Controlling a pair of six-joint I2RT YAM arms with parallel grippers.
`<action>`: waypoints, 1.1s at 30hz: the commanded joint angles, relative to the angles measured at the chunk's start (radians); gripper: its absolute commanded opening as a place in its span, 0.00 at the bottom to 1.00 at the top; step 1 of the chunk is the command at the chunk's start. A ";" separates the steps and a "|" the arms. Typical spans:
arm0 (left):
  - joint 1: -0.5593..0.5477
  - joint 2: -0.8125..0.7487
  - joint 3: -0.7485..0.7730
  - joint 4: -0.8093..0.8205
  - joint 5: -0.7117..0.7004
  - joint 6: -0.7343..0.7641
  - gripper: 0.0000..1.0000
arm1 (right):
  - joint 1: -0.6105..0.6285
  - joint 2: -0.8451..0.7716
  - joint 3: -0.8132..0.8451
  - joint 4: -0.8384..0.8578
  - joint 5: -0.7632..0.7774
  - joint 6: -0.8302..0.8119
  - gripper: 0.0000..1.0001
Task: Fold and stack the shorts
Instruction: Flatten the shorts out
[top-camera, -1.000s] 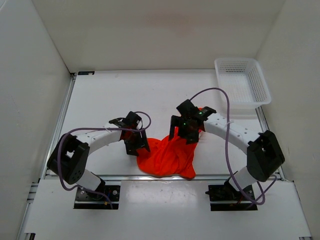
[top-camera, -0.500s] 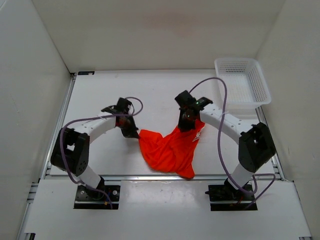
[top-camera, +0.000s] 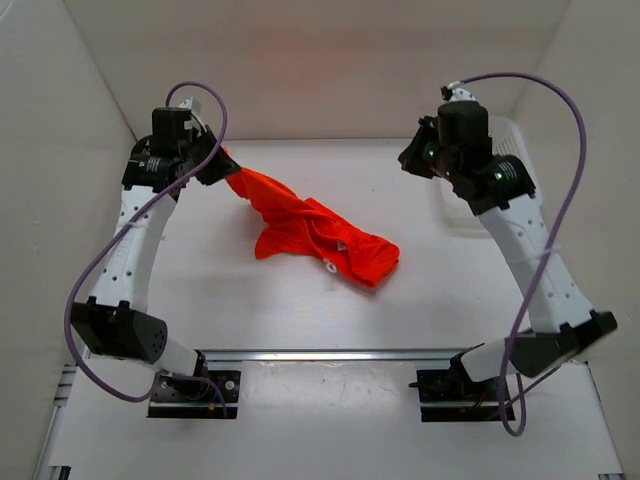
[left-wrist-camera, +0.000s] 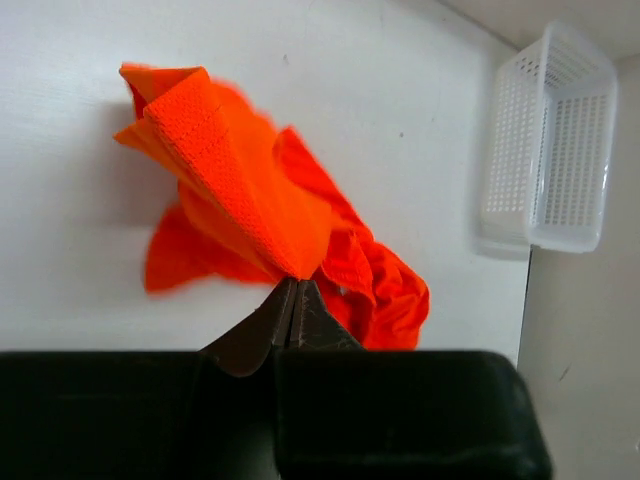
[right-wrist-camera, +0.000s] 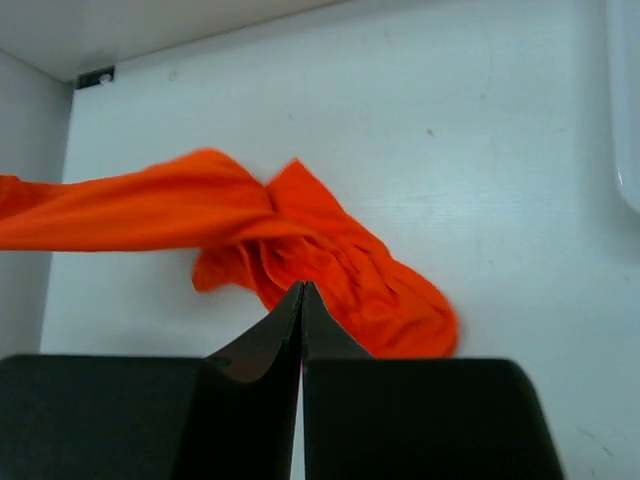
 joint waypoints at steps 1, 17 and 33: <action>0.002 -0.084 -0.092 -0.090 -0.004 0.011 0.10 | 0.003 -0.139 -0.225 -0.032 0.030 -0.030 0.00; 0.132 0.035 -0.035 -0.036 -0.066 0.050 0.10 | 0.343 0.089 -0.504 0.073 -0.105 0.003 0.84; 0.247 0.110 -0.011 -0.105 0.029 0.112 0.99 | 0.401 0.387 -0.181 -0.065 0.056 -0.135 0.93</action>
